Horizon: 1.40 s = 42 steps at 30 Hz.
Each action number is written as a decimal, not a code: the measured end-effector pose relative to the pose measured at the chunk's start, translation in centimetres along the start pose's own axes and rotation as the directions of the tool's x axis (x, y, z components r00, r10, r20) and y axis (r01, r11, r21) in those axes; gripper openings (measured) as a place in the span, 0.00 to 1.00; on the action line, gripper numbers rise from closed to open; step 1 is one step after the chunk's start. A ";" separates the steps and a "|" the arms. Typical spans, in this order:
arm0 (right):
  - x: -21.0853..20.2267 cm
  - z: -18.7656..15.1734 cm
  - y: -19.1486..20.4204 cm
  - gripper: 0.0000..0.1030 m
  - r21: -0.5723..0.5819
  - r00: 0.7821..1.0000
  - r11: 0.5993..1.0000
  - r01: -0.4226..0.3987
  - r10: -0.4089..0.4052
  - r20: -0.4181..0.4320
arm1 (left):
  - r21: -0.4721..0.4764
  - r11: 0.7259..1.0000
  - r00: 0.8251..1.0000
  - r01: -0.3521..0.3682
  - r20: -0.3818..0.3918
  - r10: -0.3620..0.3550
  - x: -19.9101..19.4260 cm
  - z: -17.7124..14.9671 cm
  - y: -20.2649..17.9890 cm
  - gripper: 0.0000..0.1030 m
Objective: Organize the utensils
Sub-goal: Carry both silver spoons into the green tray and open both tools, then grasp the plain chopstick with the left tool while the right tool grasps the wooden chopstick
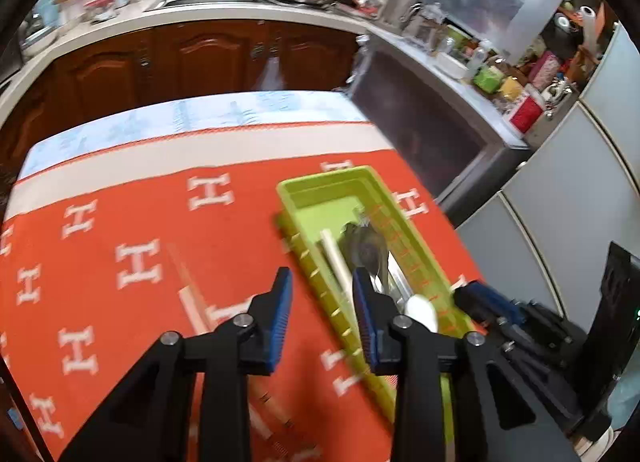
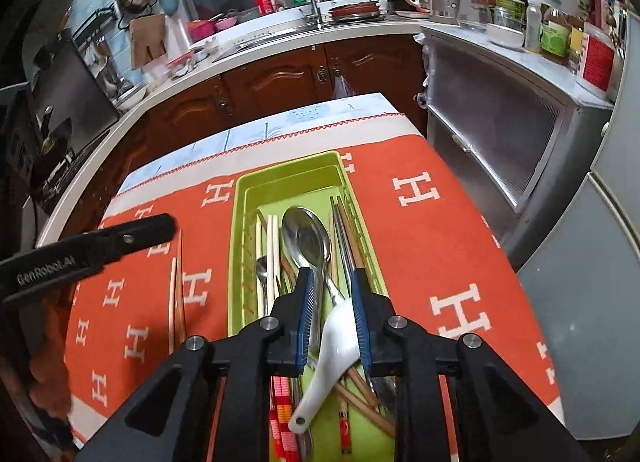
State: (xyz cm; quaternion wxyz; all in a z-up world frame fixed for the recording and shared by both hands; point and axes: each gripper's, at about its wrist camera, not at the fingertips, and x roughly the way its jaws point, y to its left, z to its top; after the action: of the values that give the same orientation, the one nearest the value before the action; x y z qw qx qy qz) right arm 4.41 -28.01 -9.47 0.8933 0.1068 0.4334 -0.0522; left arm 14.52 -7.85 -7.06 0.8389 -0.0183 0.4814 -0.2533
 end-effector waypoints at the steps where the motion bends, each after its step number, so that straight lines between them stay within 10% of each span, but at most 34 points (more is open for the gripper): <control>1: -0.2 -0.1 0.2 0.19 -0.012 1.000 1.000 -0.007 0.007 -0.002 | -0.007 1.000 1.000 -0.011 -0.002 0.011 -0.5 -0.3 0.3 0.32; 17: -5.1 -4.3 8.1 0.19 -0.156 0.970 0.961 -0.229 0.211 -0.123 | -0.178 0.974 0.990 -0.140 0.004 0.143 -6.7 -7.8 5.9 0.49; 42: -2.4 -6.8 8.3 0.19 -0.132 0.961 0.964 -0.230 0.204 -0.187 | -0.015 0.938 0.929 -0.347 -0.143 0.341 4.0 -11.6 2.6 0.51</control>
State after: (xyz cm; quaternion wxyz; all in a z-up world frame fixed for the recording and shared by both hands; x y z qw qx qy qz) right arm -0.75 -18.29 -10.48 0.8585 0.0891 0.4971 0.0889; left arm 7.70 -4.86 -17.18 0.8344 0.0670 0.5391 -0.0934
